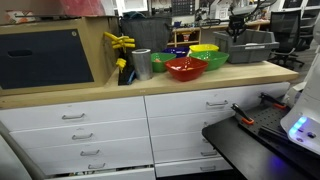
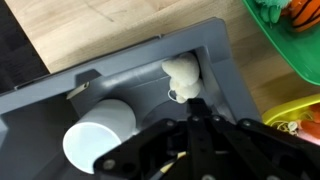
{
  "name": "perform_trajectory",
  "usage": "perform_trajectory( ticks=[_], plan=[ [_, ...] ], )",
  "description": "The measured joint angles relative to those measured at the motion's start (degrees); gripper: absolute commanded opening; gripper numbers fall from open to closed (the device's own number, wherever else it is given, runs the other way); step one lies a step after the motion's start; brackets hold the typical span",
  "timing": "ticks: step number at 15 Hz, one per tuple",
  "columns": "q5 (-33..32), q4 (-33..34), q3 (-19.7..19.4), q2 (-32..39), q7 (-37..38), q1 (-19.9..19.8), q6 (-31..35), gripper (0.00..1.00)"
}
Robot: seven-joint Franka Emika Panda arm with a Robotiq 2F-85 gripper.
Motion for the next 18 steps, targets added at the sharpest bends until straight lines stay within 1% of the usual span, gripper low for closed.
perform_trajectory(
  ticks=[4, 10, 18],
  plan=[
    [0.0, -0.2, -0.9, 0.0, -2.8, -0.7, -1.5, 0.00],
    [0.0, -0.7, -2.3, 0.0, -5.1, -2.3, -2.1, 0.00],
    [0.0, -4.4, -1.9, 0.1, -6.5, -2.3, -2.2, 0.00]
  ],
)
